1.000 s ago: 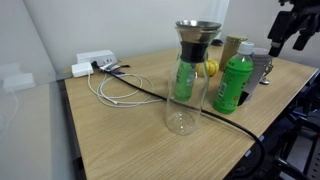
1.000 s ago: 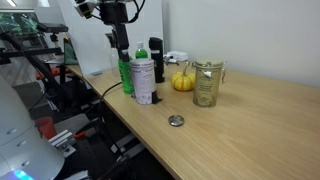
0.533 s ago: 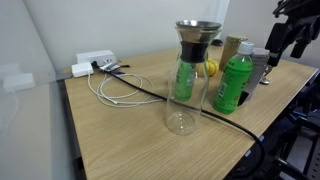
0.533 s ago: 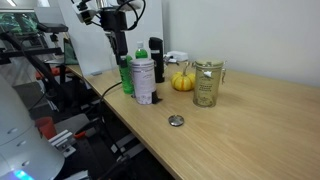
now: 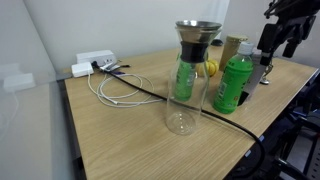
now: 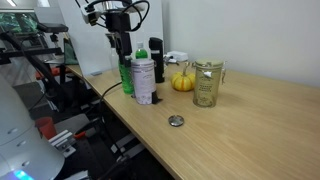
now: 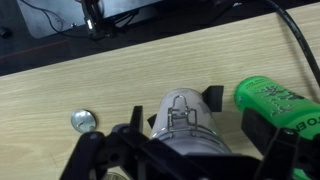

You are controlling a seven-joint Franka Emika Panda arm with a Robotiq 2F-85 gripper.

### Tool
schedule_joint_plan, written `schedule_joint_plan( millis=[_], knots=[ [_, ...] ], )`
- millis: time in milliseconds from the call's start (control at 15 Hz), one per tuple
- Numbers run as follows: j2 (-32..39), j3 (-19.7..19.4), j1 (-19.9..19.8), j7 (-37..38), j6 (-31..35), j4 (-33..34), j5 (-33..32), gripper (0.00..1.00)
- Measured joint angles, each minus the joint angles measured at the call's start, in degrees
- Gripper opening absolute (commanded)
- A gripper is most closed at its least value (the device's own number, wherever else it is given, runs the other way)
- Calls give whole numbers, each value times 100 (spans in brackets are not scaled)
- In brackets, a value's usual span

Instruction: Open the metal container

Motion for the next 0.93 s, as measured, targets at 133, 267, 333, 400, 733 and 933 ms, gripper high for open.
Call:
schedule_joint_plan(
  millis=[133,267,333,400,733,933],
  knots=[
    [26,0,0,0,-11,42,-35,100],
    [34,-2,-1,0,-65,68,-65,100],
    [34,-7,-2,0,-116,80,-80,100],
    [34,-19,-2,-4,-154,89,-82,99],
    [35,-103,-6,-15,-191,103,-84,63],
    [70,-137,-9,-15,-189,104,-84,58]
  ],
)
